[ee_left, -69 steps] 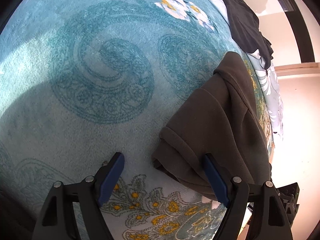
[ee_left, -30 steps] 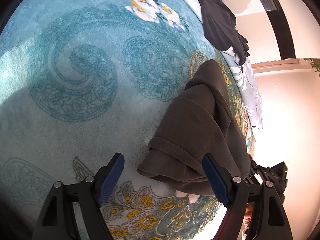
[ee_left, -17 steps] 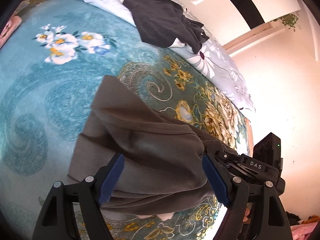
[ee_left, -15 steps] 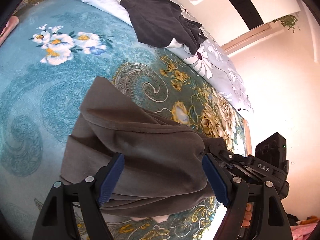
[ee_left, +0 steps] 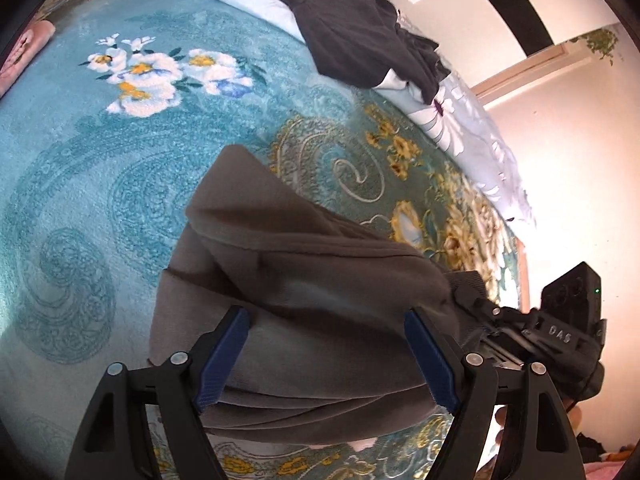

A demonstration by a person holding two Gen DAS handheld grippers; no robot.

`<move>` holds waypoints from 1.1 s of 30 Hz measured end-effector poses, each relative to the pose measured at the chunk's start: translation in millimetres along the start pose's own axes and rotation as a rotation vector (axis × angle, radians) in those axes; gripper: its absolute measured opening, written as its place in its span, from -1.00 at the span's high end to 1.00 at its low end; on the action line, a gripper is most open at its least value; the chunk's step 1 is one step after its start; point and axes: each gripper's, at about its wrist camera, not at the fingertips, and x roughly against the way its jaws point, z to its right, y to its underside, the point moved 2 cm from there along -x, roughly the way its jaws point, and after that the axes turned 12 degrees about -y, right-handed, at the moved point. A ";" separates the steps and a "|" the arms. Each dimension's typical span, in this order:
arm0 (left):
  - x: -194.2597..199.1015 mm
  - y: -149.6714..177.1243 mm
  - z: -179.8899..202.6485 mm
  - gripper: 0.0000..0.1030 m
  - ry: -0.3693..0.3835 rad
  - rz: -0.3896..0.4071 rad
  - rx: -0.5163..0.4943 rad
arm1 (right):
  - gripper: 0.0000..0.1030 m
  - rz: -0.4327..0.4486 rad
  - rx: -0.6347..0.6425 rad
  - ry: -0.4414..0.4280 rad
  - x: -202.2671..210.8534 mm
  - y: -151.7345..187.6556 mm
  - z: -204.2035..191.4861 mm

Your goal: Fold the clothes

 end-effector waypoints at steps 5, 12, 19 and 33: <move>-19.1 10.9 -18.8 -0.59 -0.033 -0.052 0.022 | 0.79 0.011 -0.072 0.032 13.6 -2.6 26.4; 26.7 7.1 -3.7 -0.61 -0.025 0.047 -0.072 | 0.77 0.044 0.114 0.125 44.2 1.9 -19.0; 27.4 1.9 10.2 -0.61 -0.114 0.076 -0.160 | 0.67 -0.132 0.370 0.190 -10.0 25.1 -62.7; -12.9 16.0 -14.4 -0.61 -0.251 -0.019 -0.183 | 0.62 -0.085 0.090 0.204 -25.6 18.3 18.3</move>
